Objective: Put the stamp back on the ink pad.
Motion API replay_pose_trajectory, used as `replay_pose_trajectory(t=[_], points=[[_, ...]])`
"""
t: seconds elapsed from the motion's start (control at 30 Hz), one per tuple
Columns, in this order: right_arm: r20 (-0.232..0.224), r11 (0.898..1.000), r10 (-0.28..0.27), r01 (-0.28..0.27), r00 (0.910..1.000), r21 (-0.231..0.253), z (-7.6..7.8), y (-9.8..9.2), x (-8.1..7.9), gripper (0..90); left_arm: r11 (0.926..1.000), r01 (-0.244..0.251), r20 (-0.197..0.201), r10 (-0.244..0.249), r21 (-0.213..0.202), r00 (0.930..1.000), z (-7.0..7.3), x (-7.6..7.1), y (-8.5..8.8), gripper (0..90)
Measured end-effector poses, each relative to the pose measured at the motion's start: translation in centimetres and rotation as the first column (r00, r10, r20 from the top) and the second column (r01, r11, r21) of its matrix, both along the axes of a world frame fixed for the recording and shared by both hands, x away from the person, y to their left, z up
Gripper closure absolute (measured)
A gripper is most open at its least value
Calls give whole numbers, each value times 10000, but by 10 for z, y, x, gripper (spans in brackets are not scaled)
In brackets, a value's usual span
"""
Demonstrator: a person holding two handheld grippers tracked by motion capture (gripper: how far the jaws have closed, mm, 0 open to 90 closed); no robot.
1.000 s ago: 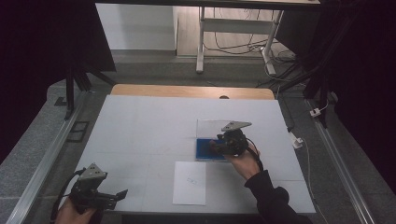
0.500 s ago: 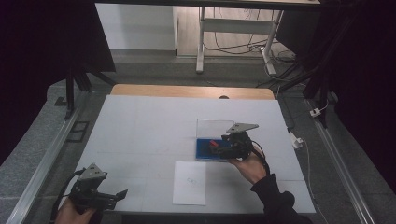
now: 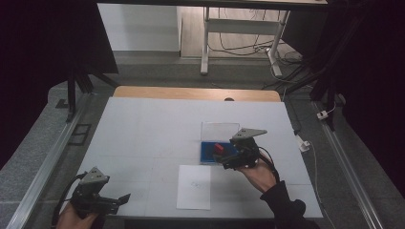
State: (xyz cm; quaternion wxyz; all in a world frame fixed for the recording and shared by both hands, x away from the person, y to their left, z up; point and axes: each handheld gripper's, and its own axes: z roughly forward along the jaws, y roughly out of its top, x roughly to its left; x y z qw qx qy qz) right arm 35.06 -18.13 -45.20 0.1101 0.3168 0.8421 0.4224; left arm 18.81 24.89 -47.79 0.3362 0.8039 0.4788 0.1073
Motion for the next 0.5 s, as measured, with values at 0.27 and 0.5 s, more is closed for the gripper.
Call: replay_pose_trajectory(t=[0.27, 0.5], points=[[-54, 10000, 82, -82, 10000, -26, 4, -8, -13, 25, 10000, -19, -13, 19, -5, 10000, 0, 0, 0, 24], [141, 9992, 27, -21, 9999, -411, 7, -18, -27, 0, 10000, -37, -16, 37, 4, 10000, 0, 0, 0, 24]])
